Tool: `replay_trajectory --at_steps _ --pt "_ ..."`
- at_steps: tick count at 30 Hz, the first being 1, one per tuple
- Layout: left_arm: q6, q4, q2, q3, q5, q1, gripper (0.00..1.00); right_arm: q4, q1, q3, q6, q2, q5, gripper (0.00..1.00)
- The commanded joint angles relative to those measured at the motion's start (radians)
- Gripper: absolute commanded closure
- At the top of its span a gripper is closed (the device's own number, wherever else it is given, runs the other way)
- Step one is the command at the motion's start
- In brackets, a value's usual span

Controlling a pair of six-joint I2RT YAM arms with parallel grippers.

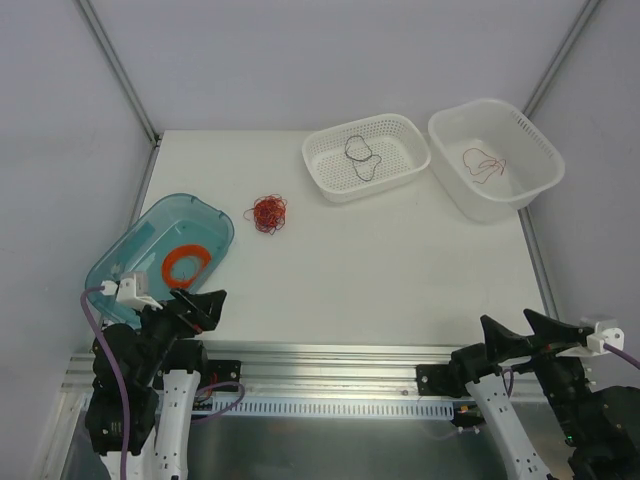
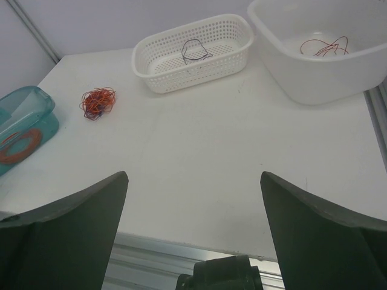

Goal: Untangle the cables

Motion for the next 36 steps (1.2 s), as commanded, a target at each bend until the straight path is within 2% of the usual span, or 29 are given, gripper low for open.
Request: replay_trajectory --at_steps 1,7,10,11,16,21,25,28,29,31,33,34,36 --pt "-0.039 0.01 -0.164 -0.012 0.007 0.003 0.01 0.014 -0.005 0.021 -0.009 -0.065 -0.063 0.03" --pt "-0.1 0.01 -0.122 -0.03 -0.003 0.003 0.01 -0.035 -0.007 0.017 0.06 -0.021 -0.169 0.03" --pt "-0.111 0.008 -0.049 -0.018 0.008 0.005 0.01 -0.065 -0.008 0.007 0.051 0.028 -0.256 0.03" --pt "-0.12 0.008 -0.012 -0.013 0.01 0.003 0.01 -0.063 -0.008 -0.003 0.035 0.036 -0.334 0.03" --pt "-0.135 0.028 0.239 0.036 0.039 0.003 0.01 -0.06 -0.011 -0.037 0.001 0.086 -0.437 0.03" --pt "-0.152 0.103 0.451 0.068 0.063 0.003 0.01 -0.063 -0.016 -0.031 0.018 0.155 -0.378 0.03" --pt "-0.154 0.214 0.673 0.092 0.051 0.002 0.01 -0.054 -0.016 -0.037 0.006 0.228 -0.407 0.03" --pt "-0.146 0.301 0.842 0.146 0.008 -0.023 0.01 -0.039 -0.018 -0.051 0.03 0.283 -0.41 0.03" --pt "-0.128 0.327 0.887 0.166 -0.046 -0.031 0.01 -0.022 -0.018 -0.057 0.035 0.301 -0.427 0.03" --pt "-0.094 0.344 1.032 0.253 -0.107 -0.105 0.01 -0.005 -0.018 -0.068 0.044 0.318 -0.439 0.03" --pt "-0.03 0.355 1.132 0.36 -0.206 -0.153 0.02 0.011 -0.016 -0.077 0.057 0.338 -0.436 0.03" --pt "-0.007 0.357 1.233 0.397 -0.237 -0.172 0.02 0.012 -0.018 -0.077 0.058 0.343 -0.427 0.03" --pt "0.044 0.357 1.332 0.501 -0.272 -0.206 0.05 0.015 -0.018 -0.077 0.06 0.363 -0.413 0.03"
